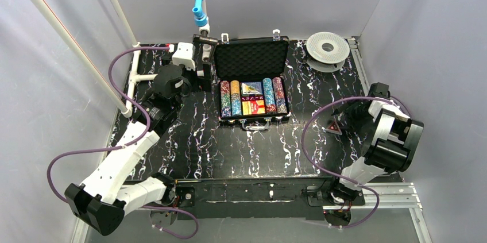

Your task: Pack up texas hold em set

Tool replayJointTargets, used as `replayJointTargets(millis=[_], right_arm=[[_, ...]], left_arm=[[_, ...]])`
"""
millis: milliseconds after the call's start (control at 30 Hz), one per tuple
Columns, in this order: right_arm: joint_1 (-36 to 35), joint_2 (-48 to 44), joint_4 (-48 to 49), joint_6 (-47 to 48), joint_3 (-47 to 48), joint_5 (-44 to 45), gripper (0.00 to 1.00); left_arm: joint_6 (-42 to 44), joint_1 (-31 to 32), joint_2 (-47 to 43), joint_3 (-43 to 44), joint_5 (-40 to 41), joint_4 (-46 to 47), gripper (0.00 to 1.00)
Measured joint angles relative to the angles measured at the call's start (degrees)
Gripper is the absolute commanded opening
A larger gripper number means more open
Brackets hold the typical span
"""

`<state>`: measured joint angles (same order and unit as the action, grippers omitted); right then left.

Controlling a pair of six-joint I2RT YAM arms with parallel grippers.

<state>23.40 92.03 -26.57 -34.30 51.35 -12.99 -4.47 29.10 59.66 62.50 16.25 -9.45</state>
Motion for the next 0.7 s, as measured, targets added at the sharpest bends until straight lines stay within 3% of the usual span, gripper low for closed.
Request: replayJointTargets(millis=[167,300,367,500,700], right_arm=[[-3.2,-1.7,-1.9,1.1,-1.7,0.2,0.67],[-5.0,-2.4,-3.3,1.7,-2.2,0.6,0.70],[-9.4,-4.9,-5.8,2.9,-3.5,4.3,0.79],[-21.7,-4.6,-12.3,2.2,-0.5,16.0,0.82],[-27.2,-1.5,-16.0,0.0,2.1,25.4,0.87]], left_arm=[[0.0,0.0,-0.1,0.0,0.0,0.0,1.00],[0.0,0.0,-0.1,0.0,0.0,0.0,1.00],[0.0,0.0,-0.1,0.0,-0.1,0.0,1.00],[0.0,0.0,-0.1,0.0,-0.3,0.0,1.00],[0.0,0.0,-0.1,0.0,-0.4,0.0,1.00]])
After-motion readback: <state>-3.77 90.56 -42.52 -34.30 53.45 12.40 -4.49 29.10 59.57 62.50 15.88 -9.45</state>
